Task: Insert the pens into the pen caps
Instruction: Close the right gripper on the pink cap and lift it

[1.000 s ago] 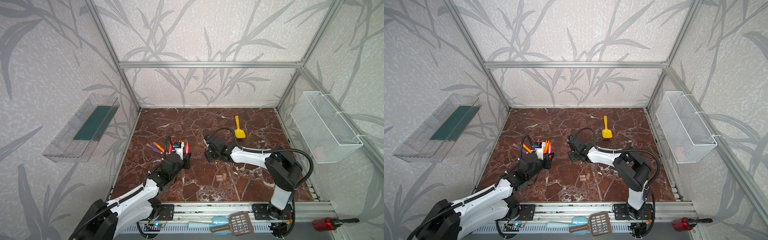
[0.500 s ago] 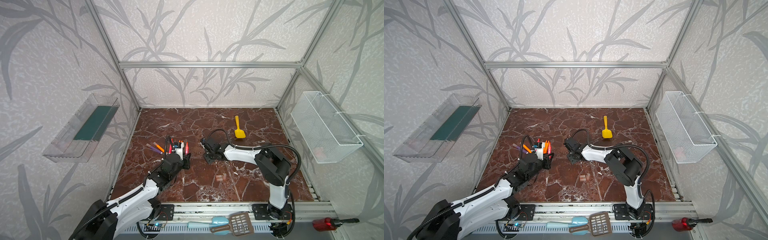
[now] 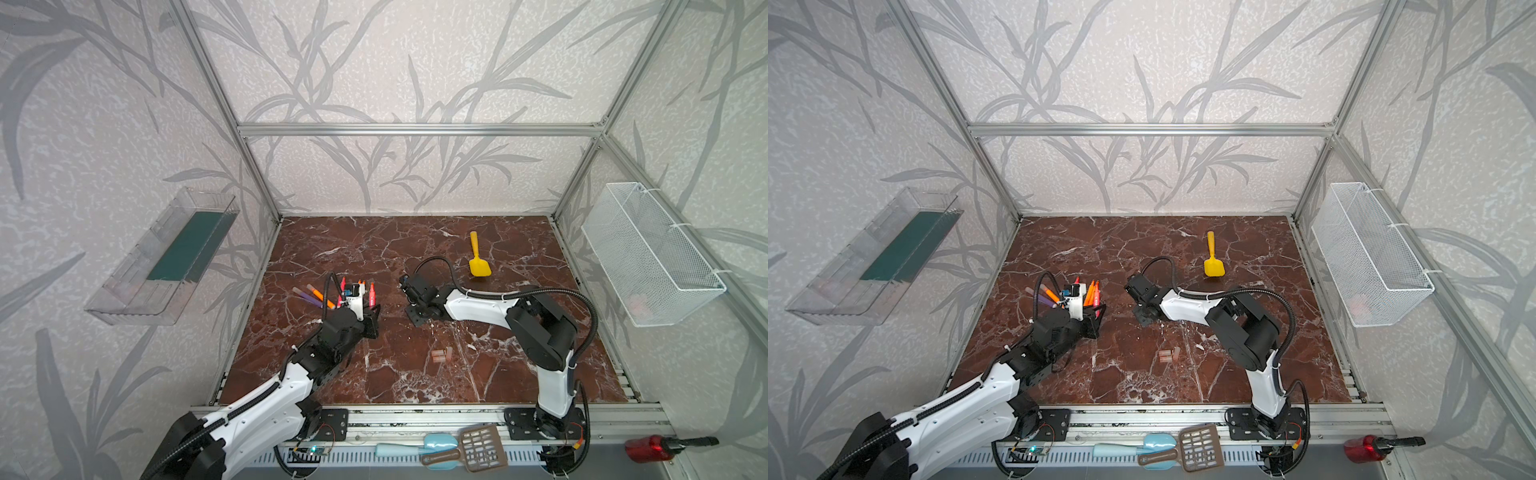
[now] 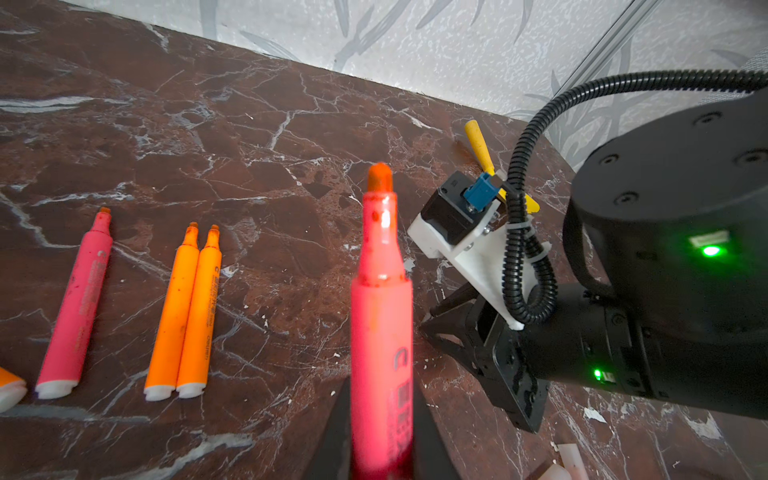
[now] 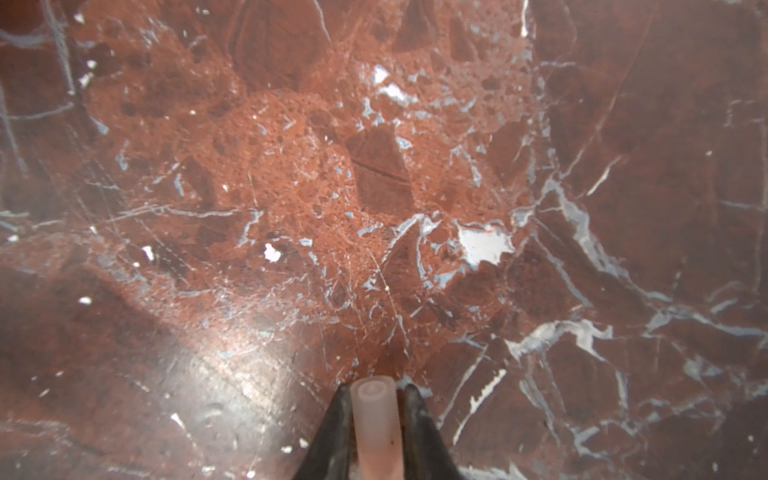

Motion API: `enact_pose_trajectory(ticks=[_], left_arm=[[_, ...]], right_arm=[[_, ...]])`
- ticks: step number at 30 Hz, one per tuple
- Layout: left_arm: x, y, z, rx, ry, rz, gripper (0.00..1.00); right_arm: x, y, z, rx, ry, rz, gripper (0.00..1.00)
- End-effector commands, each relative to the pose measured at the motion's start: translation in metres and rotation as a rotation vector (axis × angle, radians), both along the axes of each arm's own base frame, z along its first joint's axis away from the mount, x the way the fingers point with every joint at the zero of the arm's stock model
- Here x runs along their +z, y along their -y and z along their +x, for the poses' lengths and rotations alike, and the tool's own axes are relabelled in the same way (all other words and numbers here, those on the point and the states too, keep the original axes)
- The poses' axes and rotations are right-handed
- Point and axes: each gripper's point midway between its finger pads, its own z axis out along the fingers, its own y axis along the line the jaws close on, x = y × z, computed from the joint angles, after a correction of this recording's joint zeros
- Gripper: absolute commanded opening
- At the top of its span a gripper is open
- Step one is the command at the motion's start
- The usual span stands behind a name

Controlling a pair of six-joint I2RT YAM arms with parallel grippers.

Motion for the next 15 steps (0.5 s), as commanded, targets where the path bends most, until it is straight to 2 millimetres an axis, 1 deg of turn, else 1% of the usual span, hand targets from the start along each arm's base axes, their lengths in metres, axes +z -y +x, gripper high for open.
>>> enact_pose_trajectory(ticks=[1, 5, 8, 12, 15], left_arm=[[0.001, -0.004, -0.001, 0.018, -0.002, -0.010, 0.00], [-0.002, -0.005, -0.002, 0.019, -0.004, -0.012, 0.00], [-0.001, -0.003, -0.003, 0.008, -0.002, -0.021, 0.00], [0.003, 0.001, -0.004, -0.012, 0.006, -0.035, 0.00], [-0.002, -0.003, -0.004, 0.008, 0.022, -0.049, 0.00]], right_arm=[[-0.016, 0.014, -0.013, -0.006, -0.045, -0.069, 0.18], [-0.012, 0.016, -0.013, -0.023, -0.032, -0.049, 0.12], [-0.003, 0.016, -0.013, -0.040, -0.012, -0.009, 0.09], [0.024, 0.018, -0.013, -0.066, 0.032, 0.055, 0.04], [0.048, 0.027, -0.014, -0.106, 0.096, 0.128, 0.01]])
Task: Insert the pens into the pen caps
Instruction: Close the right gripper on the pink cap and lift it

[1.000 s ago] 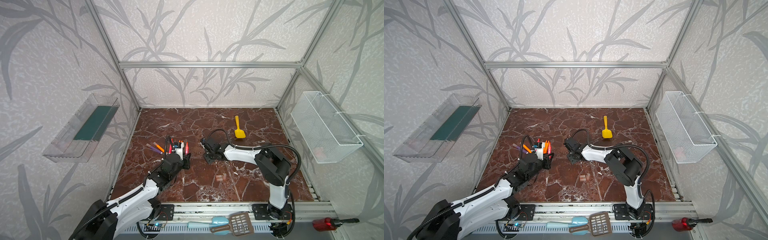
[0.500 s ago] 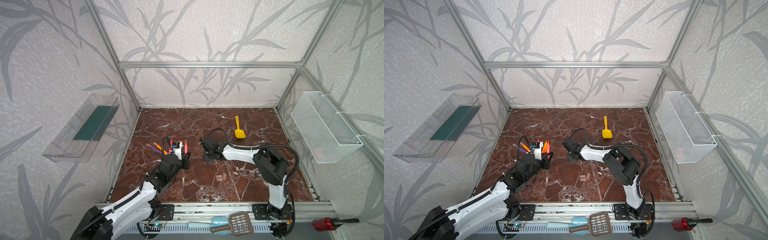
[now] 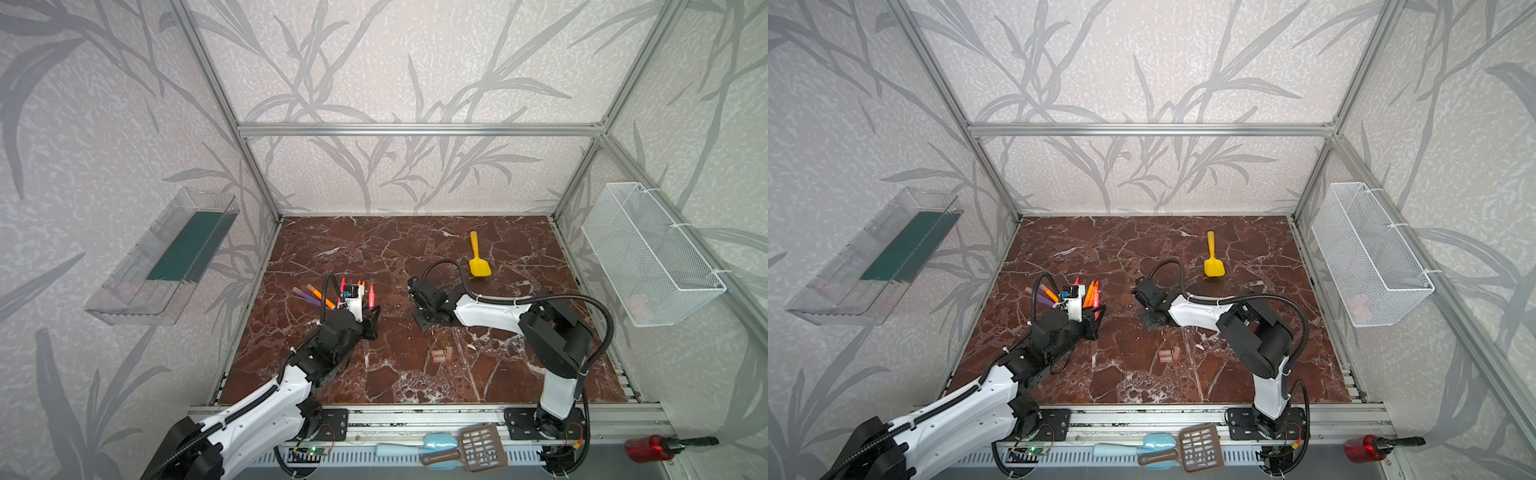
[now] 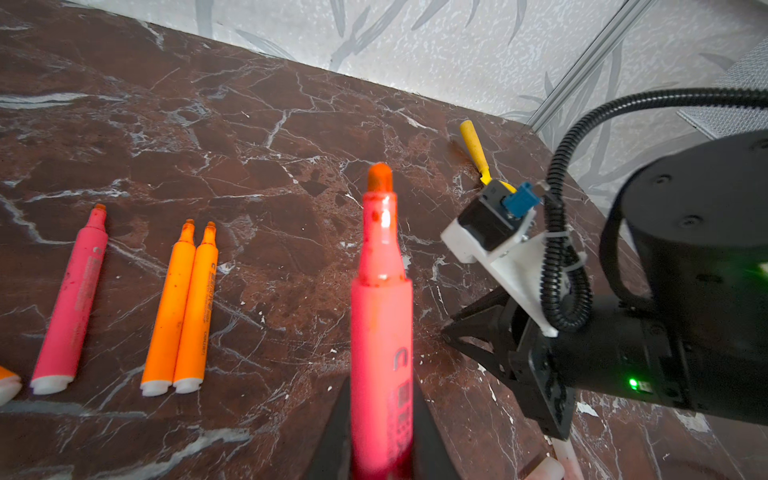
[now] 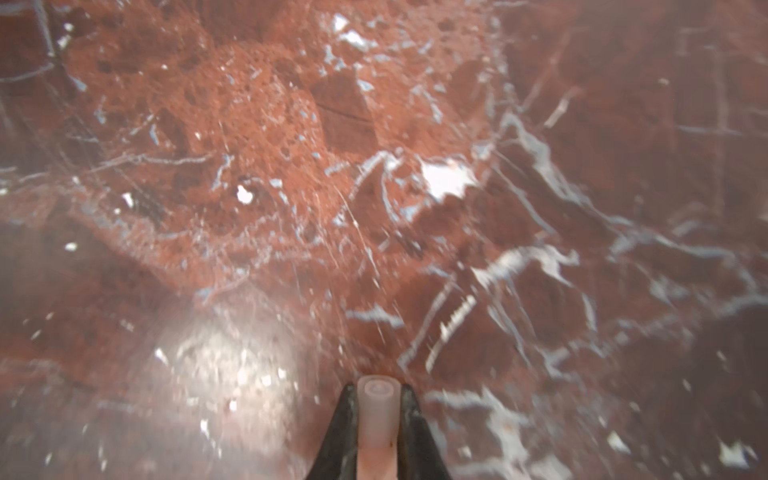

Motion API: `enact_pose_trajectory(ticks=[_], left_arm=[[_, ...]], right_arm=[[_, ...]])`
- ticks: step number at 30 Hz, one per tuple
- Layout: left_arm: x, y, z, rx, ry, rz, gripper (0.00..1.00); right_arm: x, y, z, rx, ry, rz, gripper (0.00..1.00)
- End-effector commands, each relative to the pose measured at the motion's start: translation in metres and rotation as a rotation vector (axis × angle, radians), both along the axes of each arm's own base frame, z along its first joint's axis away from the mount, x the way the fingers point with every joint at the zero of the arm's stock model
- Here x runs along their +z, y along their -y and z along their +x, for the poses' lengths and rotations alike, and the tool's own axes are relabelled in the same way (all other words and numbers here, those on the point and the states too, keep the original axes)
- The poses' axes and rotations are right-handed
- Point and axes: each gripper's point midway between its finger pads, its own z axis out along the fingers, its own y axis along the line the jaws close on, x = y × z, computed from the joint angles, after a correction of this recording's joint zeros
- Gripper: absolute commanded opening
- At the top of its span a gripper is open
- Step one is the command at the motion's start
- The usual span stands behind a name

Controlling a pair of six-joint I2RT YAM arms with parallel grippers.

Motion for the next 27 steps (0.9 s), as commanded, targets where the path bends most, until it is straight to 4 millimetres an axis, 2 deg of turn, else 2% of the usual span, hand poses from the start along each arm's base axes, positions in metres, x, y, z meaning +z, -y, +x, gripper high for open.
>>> enact_pose_trajectory(ticks=[1, 6, 13, 20, 24, 27], left_arm=[[0.001, -0.003, -0.001, 0.013, 0.033, -0.045, 0.00], [0.012, 0.007, -0.007, -0.057, 0.060, -0.077, 0.00], [0.017, 0.048, -0.015, -0.274, 0.031, -0.108, 0.00], [0.002, 0.096, -0.021, -0.431, -0.017, -0.079, 0.00], [0.005, 0.122, -0.030, -0.514, 0.001, -0.042, 0.00], [0.004, 0.135, -0.042, -0.568, 0.033, -0.012, 0.00]], right_arm=[[0.048, 0.006, 0.005, -0.067, 0.108, 0.126, 0.00], [0.093, 0.022, -0.003, -0.099, 0.187, 0.294, 0.00], [0.141, 0.062, -0.011, -0.219, 0.344, 0.540, 0.00], [0.164, 0.101, -0.017, -0.340, 0.419, 0.703, 0.00], [0.177, 0.110, -0.020, -0.376, 0.448, 0.768, 0.00], [0.186, 0.109, -0.021, -0.379, 0.449, 0.816, 0.00]])
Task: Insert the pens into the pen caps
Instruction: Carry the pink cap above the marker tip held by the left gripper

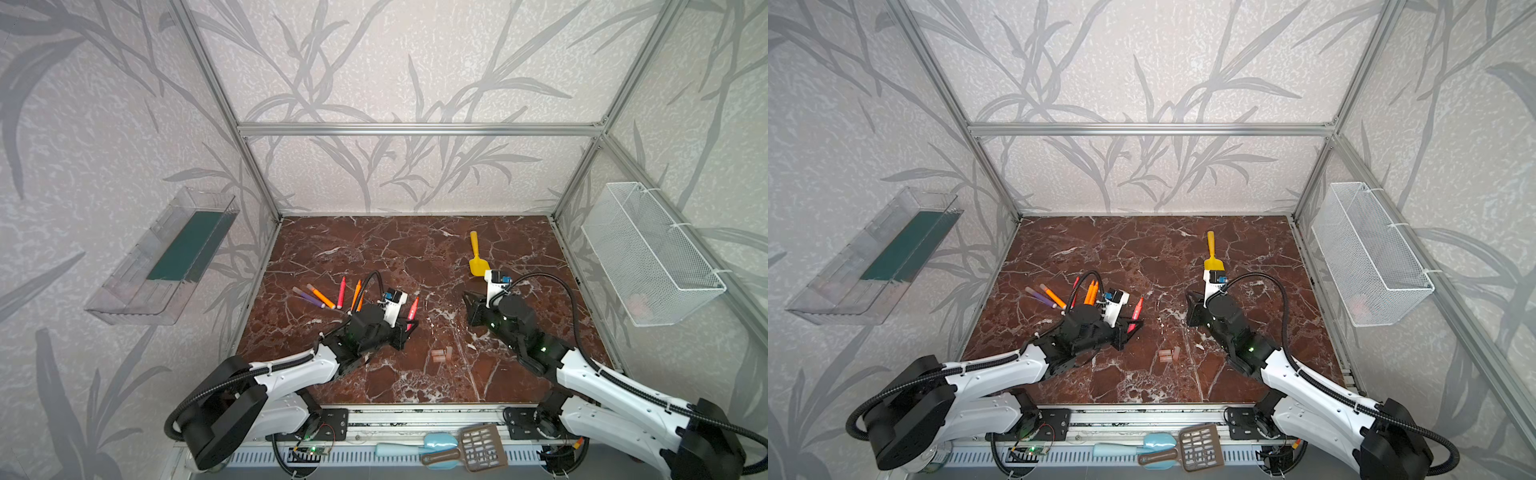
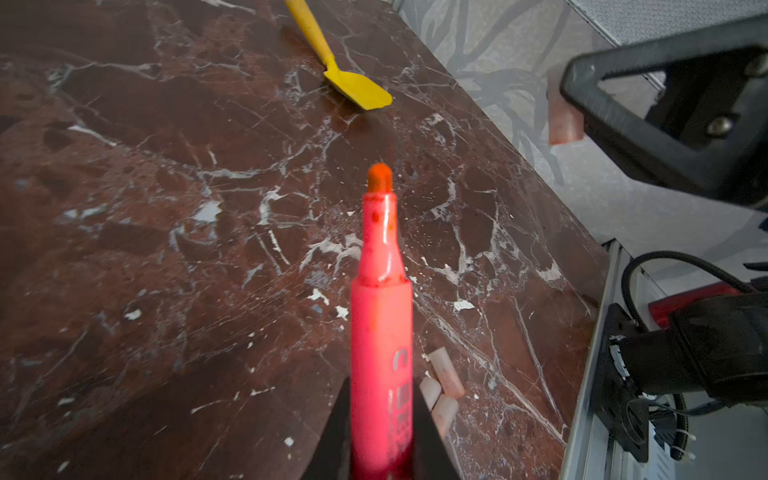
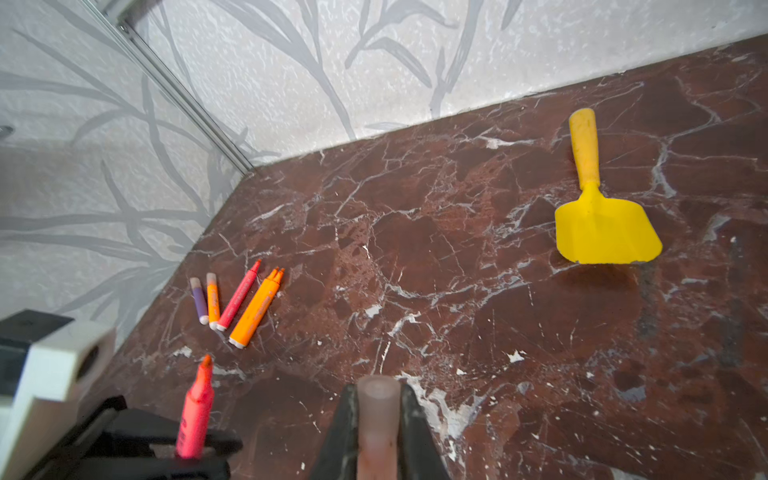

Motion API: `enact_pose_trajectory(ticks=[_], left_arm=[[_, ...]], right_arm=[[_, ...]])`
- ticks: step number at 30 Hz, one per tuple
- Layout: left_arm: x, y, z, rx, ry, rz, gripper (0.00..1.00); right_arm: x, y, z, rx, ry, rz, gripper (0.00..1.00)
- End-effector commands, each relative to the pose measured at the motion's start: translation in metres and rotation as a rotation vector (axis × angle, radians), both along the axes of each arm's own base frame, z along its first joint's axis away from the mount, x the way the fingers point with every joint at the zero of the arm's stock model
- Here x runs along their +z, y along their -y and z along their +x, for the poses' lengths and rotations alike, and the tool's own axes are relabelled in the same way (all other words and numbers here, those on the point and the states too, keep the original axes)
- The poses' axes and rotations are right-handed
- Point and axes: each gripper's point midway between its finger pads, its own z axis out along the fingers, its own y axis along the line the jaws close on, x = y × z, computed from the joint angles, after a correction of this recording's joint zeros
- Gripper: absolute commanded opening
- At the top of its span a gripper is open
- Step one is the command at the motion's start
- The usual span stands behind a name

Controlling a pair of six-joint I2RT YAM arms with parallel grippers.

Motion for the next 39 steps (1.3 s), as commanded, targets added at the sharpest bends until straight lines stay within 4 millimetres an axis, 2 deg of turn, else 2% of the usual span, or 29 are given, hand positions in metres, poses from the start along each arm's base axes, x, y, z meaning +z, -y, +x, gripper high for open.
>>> enact_pose_trajectory(ticks=[1, 8, 17, 26, 32, 39], left_arm=[[0.020, 0.020, -0.005, -0.074, 0.106, -0.019, 0.00], [0.024, 0.034, -0.015, -0.134, 0.133, -0.030, 0.00], [0.027, 0.045, -0.018, -0.158, 0.135, -0.071, 0.00], [0.028, 0.052, -0.016, -0.157, 0.135, -0.097, 0.00], [0.031, 0.044, -0.010, -0.098, 0.149, -0.104, 0.00], [0.035, 0.037, -0.008, -0.061, 0.163, -0.122, 0.00]], right_arm=[[0.021, 0.000, 0.003, -0.017, 0.044, 0.105, 0.00], [0.052, -0.016, 0.001, 0.051, 0.096, 0.251, 0.00], [0.072, -0.046, 0.001, 0.182, 0.101, 0.312, 0.00], [0.069, -0.074, 0.004, 0.280, 0.065, 0.353, 0.00], [0.055, -0.073, 0.005, 0.266, 0.039, 0.373, 0.00], [0.051, -0.086, -0.005, 0.303, 0.040, 0.390, 0.00]])
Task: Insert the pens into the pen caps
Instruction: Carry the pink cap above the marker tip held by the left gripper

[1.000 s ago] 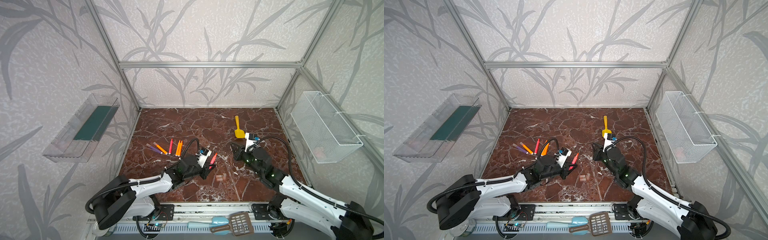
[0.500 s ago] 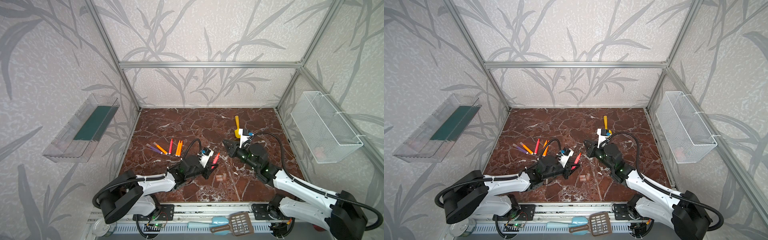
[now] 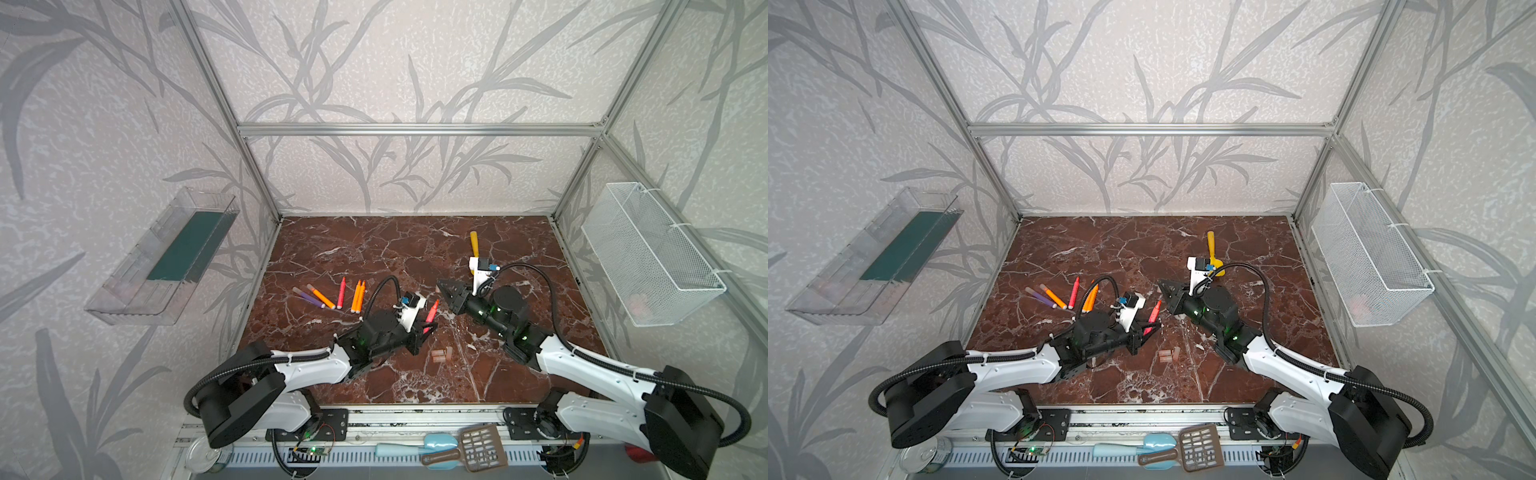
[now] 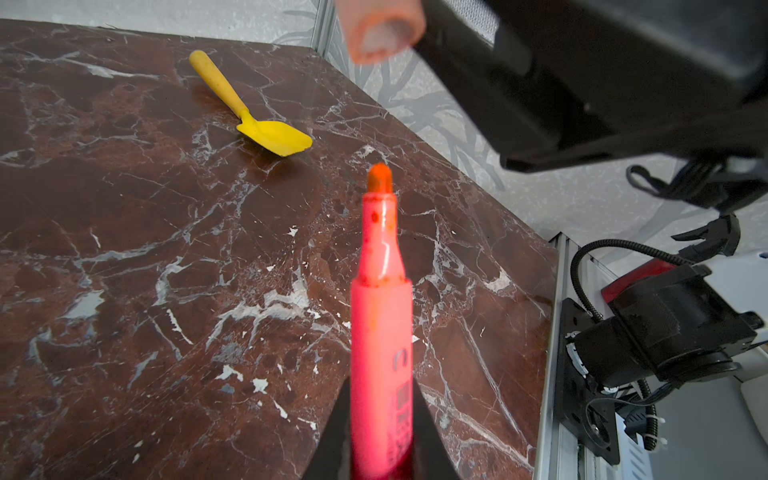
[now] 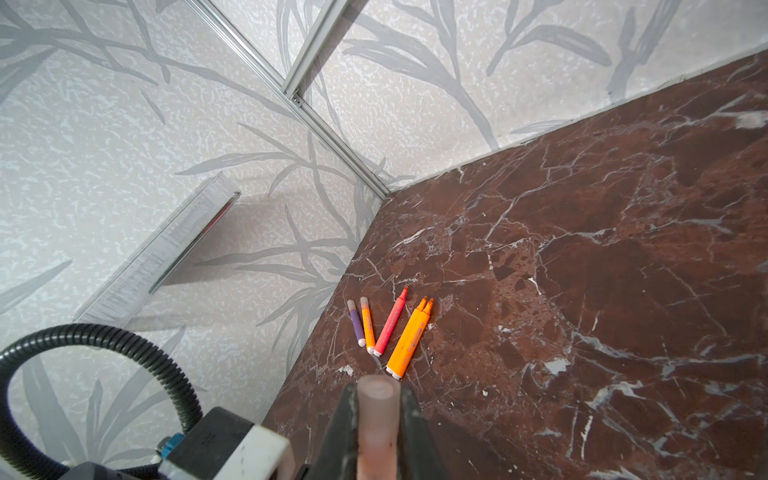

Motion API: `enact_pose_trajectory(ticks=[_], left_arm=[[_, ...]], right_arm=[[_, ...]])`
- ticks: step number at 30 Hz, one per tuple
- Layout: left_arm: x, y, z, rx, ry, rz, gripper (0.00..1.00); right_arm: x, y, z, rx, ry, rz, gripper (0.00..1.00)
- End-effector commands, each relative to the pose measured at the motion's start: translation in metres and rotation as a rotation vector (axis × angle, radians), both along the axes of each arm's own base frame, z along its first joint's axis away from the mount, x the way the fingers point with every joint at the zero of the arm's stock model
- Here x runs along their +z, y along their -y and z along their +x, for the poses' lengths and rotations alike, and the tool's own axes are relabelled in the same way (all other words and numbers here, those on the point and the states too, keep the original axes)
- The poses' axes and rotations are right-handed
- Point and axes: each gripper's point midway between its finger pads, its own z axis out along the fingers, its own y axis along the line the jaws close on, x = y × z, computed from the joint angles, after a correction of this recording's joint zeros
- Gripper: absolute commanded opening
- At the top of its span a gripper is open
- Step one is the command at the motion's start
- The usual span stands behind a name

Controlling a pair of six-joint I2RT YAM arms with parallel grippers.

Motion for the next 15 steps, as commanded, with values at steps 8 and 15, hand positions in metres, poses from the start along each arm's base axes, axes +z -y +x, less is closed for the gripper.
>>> enact_pose_trajectory(ticks=[8, 15], left_arm=[[0.009, -0.009, 0.006, 0.066, 0.032, -0.037, 0.00], [0.013, -0.012, 0.002, 0.060, 0.039, -0.046, 0.00]], right_arm=[[0.001, -0.013, -0.006, 0.030, 0.020, 0.018, 0.00], [-0.005, -0.009, -0.002, -0.004, 0.017, -0.001, 0.00]])
